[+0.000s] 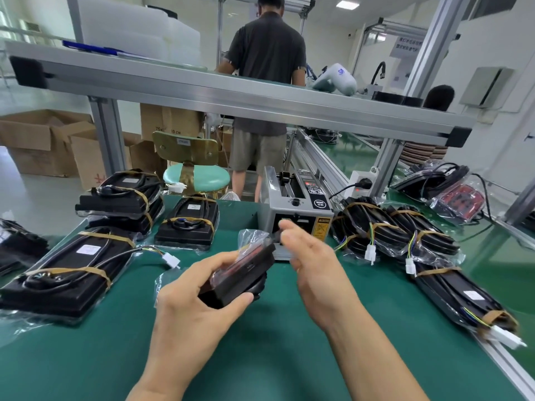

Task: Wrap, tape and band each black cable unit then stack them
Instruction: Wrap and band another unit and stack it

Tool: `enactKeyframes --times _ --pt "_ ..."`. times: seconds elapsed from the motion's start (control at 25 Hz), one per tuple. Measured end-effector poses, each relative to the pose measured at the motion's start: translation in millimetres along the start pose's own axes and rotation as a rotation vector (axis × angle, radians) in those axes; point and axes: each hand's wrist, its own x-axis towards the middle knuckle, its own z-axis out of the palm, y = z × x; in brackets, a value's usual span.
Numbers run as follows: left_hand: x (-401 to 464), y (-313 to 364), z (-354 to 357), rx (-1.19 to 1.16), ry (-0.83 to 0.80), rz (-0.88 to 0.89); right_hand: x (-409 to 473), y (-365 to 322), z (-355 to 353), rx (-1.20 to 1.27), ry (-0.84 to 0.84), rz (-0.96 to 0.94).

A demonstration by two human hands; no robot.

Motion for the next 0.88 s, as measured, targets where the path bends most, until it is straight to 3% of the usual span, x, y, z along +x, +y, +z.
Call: enactKeyframes --times 0.08,0.88 --pt "-0.2 1.1 1.0 -0.010 0.005 -0.006 -21.8 6.3 8.3 -0.027 -0.078 -0.045" --pt "-2.7 1.4 0.8 -0.065 0.053 -0.036 -24.6 19.1 19.4 -0.169 0.001 -0.057"
